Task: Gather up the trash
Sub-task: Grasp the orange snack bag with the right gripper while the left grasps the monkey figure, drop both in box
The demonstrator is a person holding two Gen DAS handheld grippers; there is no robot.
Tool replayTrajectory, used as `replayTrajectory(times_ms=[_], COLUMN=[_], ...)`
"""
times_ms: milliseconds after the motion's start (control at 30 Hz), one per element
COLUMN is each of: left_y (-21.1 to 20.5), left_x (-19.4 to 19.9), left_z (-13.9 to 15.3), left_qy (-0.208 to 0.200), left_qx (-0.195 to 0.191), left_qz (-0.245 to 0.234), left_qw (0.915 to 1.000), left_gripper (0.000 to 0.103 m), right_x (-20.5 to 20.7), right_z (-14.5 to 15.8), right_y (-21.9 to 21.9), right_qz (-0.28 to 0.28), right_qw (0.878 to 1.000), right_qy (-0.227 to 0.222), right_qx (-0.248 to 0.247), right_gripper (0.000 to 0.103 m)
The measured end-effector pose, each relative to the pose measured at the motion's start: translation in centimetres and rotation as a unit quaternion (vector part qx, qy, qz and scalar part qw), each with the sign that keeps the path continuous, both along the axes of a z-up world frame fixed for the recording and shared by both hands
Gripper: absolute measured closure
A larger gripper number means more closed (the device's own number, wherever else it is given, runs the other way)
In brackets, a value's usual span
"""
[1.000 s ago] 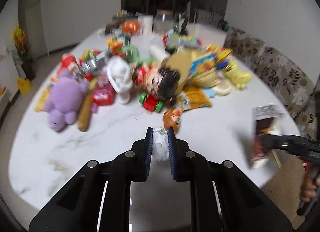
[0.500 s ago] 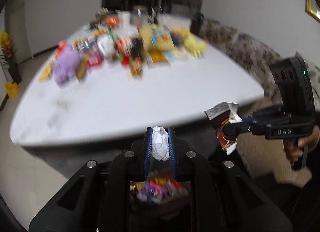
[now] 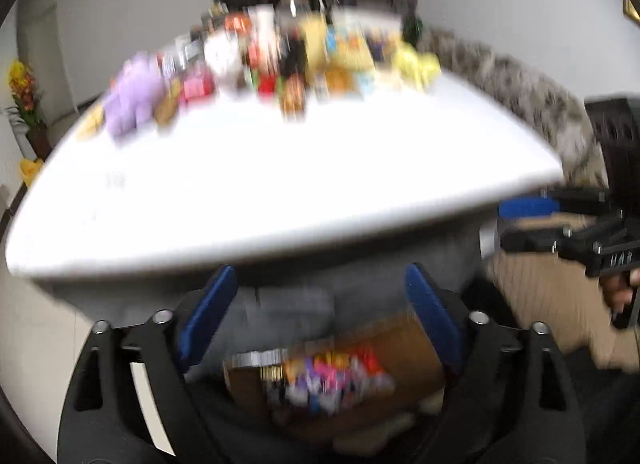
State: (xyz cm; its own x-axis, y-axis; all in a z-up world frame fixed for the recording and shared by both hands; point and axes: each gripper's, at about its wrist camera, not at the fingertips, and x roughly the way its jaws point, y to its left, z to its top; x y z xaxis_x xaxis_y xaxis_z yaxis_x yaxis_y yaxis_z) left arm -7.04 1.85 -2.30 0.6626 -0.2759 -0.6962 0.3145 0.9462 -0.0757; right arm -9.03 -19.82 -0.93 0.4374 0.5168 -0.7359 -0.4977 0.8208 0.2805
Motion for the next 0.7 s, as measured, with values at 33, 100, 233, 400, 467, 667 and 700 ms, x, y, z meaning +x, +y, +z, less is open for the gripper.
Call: replayTrajectory(times_ms=[33,100,233,400,467,667,700], left_y=[-0.4,-1.4,-3.3,-3.9,-4.5,-2.2,-1.6], left_x=[1.7,5.7,12.9,18.8,18.6,15.3,14.5], left_z=[0.8,1.9,1.8,-0.2,-0.3,0.2,0.3], left_qy=[-0.009,-0.018,0.007,0.063,0.042,0.030,0.029], left_qx=[-0.002,-0.006,0.007,0.017,0.046,0.011,0.003], left_qz=[0.011,0.024,0.045,0.066,0.056,0.067,0.073], left_qw=[0.9999,0.9995,0.9989,0.9957,0.9965,0.9972,0.9969], left_gripper=[0.016,0.016,0.016,0.033,0.070,0.075,0.075], right_x=[0.8,2.8,5.1,5.1,5.3,11.2,12.5], right_z=[0.5,1.3,1.8,1.2,0.9,1.6,1.7], right_y=[-0.4,-1.1,-2.5,-2.9,-2.8,-0.9,-0.2], right_qz=[-0.012,-0.043,-0.082,-0.099,-0.098,-0.103,-0.105], right_qw=[1.000,0.999,0.995,0.994,0.994,0.994,0.994], right_qy=[-0.008,-0.016,0.005,0.004,0.003,-0.010,-0.010], right_qx=[0.001,0.011,0.057,0.053,0.047,0.025,0.017], right_gripper=[0.051,0.047,0.046,0.043,0.043,0.043,0.043])
